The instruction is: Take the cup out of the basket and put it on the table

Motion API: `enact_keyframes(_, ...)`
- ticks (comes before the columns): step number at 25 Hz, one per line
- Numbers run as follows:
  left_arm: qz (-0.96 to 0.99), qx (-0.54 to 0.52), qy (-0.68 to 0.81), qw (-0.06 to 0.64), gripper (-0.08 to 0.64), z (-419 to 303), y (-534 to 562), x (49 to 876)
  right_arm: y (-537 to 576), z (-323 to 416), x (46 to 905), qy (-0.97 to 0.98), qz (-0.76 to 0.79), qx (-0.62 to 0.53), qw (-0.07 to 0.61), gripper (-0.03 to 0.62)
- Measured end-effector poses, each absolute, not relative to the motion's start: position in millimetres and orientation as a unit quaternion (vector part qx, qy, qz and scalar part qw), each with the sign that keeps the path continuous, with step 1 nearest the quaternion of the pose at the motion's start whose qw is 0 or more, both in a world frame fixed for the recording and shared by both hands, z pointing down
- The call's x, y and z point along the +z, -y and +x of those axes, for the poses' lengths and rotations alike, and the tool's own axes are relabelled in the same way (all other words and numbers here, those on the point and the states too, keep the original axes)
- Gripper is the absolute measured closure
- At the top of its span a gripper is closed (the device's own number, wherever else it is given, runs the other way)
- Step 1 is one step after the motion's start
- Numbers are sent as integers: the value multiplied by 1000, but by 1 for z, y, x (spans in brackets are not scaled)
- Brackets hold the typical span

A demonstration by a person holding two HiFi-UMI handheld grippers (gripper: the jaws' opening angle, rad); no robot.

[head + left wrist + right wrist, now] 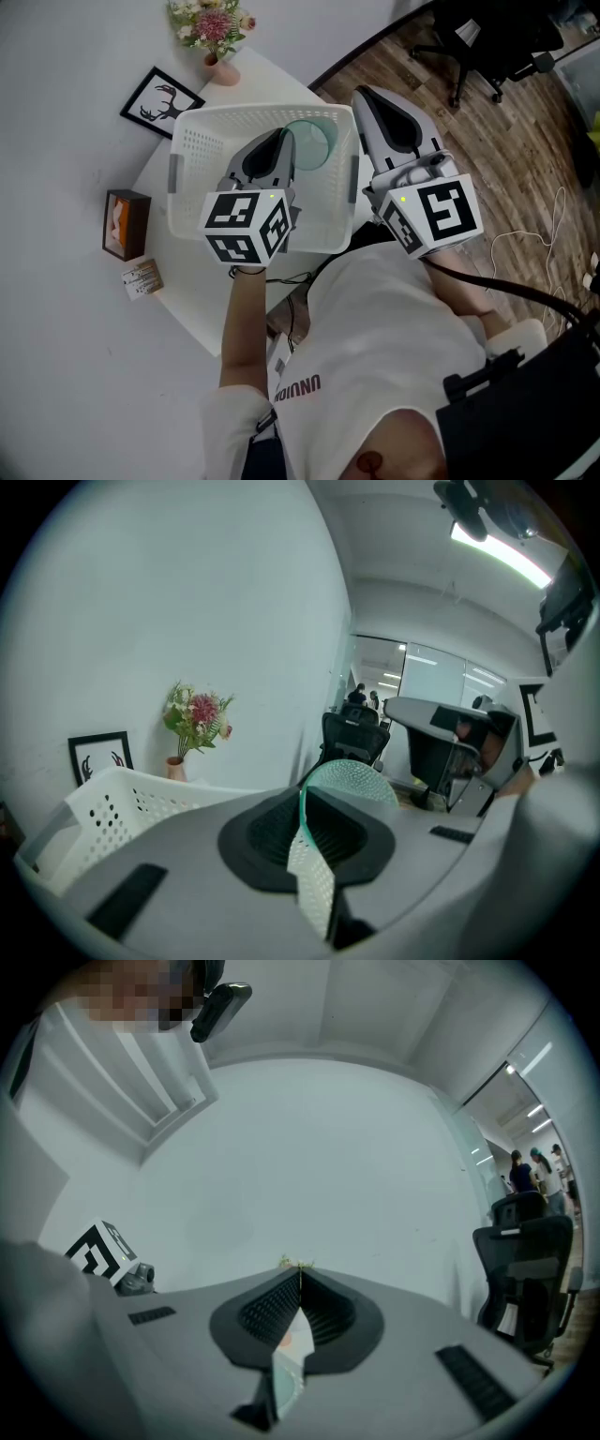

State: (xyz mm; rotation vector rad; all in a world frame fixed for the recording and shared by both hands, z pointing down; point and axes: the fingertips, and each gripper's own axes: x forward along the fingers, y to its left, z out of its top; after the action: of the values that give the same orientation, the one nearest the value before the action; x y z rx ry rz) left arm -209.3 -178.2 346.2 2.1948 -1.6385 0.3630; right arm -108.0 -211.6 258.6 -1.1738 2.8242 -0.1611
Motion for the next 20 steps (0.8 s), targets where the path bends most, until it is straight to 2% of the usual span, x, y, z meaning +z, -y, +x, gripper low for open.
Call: enact_keyframes(20,781,113,592,163,528,-210,171,321,211,-108,259,-922,-382,-47,36,574)
